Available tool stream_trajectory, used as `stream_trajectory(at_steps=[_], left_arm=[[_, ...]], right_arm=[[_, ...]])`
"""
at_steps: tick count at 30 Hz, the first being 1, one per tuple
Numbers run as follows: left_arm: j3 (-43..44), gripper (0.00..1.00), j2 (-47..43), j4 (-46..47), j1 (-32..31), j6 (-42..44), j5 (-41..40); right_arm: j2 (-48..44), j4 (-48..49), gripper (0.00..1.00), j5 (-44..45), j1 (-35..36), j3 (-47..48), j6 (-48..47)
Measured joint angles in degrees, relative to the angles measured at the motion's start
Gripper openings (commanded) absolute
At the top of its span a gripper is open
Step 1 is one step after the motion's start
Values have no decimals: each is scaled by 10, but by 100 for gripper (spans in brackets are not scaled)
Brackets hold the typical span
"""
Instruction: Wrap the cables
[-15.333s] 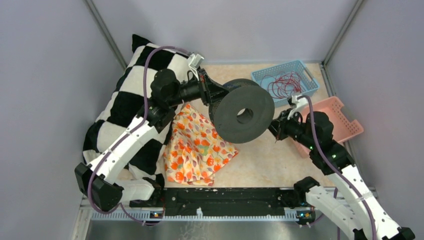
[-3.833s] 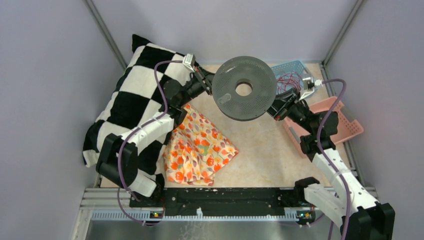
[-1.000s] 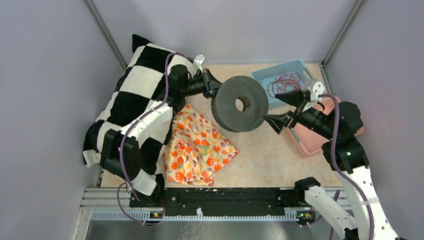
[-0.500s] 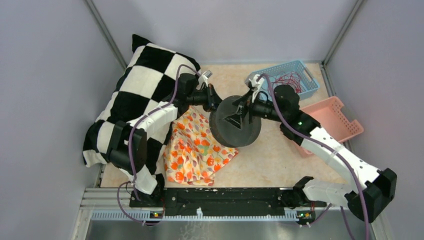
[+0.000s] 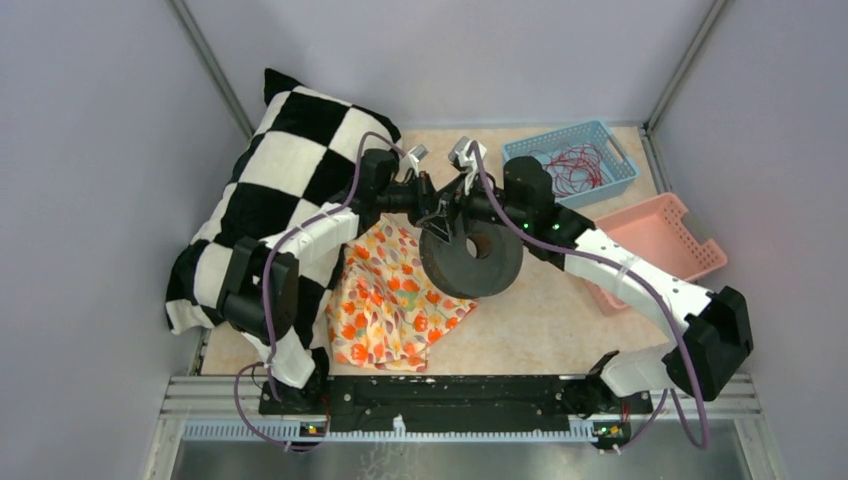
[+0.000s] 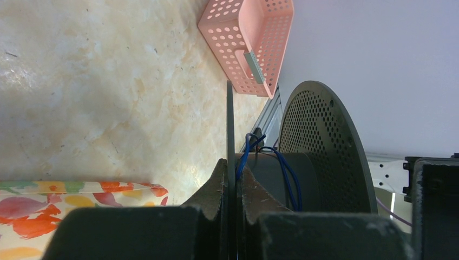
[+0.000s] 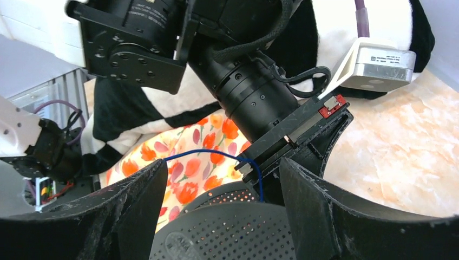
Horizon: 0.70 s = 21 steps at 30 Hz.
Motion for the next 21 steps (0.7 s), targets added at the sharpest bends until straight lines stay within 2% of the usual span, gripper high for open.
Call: stream_trajectory(at_steps=[4,14,21], left_arm=[[0,0,2,2,-1,0,3],[0,0,7,3,-1,3,11],[0,0,7,3,-1,9,18]], right_arm=[[26,10,59,7,5,3,-9],[42,60,1,33,5,7,-4],[42,85,0,71,7,1,12]])
